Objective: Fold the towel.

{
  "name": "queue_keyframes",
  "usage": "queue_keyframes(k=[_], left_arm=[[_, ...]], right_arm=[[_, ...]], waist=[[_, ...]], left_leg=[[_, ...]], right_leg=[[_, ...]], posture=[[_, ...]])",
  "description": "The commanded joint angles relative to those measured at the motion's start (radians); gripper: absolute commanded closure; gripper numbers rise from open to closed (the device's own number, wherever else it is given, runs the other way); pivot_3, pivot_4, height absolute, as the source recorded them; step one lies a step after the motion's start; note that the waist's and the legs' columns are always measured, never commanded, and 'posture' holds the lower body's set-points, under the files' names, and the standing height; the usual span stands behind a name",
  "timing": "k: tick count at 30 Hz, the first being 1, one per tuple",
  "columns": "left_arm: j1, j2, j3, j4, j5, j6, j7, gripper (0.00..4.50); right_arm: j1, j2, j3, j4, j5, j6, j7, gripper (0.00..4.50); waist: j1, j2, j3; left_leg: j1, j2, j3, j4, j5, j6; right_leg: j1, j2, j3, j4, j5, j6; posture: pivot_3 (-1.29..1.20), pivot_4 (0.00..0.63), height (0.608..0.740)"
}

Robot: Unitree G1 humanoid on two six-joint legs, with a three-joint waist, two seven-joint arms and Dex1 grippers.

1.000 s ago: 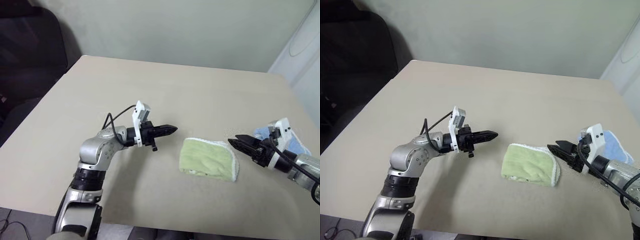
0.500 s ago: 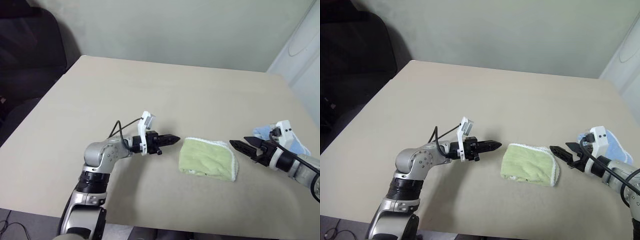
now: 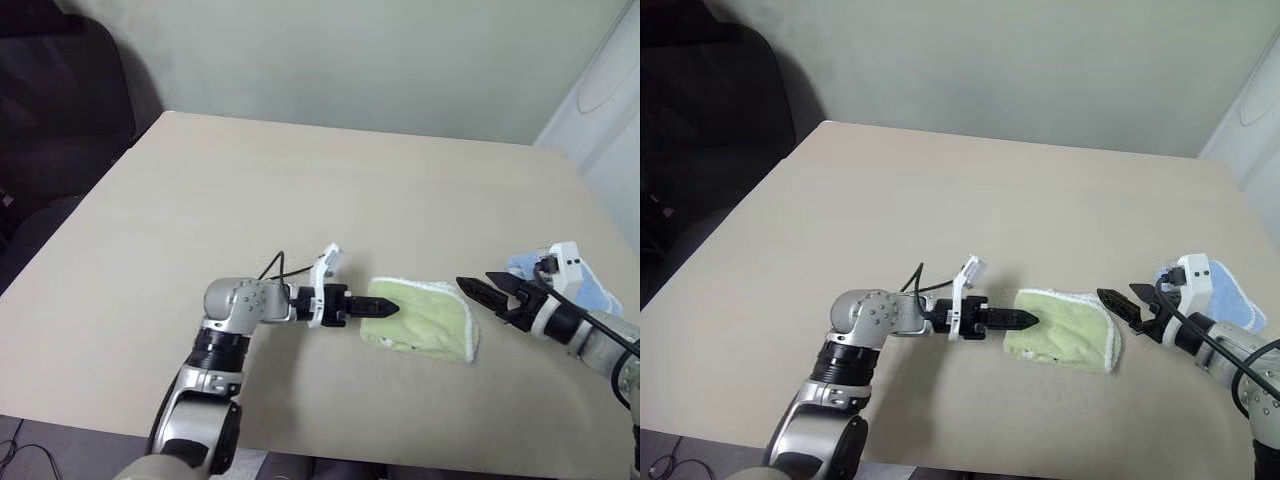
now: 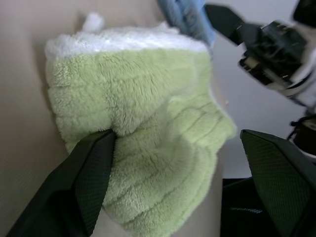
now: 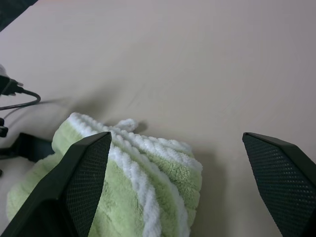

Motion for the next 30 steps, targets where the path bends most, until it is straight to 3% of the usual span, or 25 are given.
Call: queue_keyframes(k=[1,13,19,30], left_arm=[[-0.019,-0.007,-0.024,0.009,0.014,0.015,0.01,0.05],[-0.026,0.141,0.138,-0.059,-0.092,0.015,-0.079,0.05],[-0.001,0.187,0.011,-0.071,-0.036,0.014,-0.086,0.05],[0.0,0.094,-0.105,-0.04,0.003,0.012,-0.065,0.05]], right_arm=[[0.001,0.0,-0.032,-0.038,0.006,-0.021,-0.015,0.0],[0.034,0.009,-0.03,-0.053,0.008,-0.033,-0.021,0.0],[0.012,0.01,0.001,-0.031,-0.008,-0.037,-0.015,0.0],[0.021,0.025,0.006,-0.04,-0.016,-0.044,-0.022,0.0]], waist=[[0.001,0.0,0.0],[0.0,0.0,0.0],[0.001,0.0,0.0],[0.005,0.0,0.0]], left_leg=[[0.0,0.0,0.0,0.0,0.0,0.0],[0.001,0.0,0.0,0.0,0.0,0.0],[0.001,0.0,0.0,0.0,0.0,0.0],[0.001,-0.001,-0.001,0.0,0.0,0.0]], right_leg=[[0.0,0.0,0.0,0.0,-0.001,0.001],[0.0,0.001,0.0,0.0,-0.002,0.003],[0.001,0.0,0.0,0.0,-0.001,0.002],[0.001,0.0,0.0,0.0,-0.002,0.002]], posture=[[0.0,0.15,0.74],[0.0,0.15,0.74],[0.0,0.15,0.74],[0.0,0.15,0.74]])
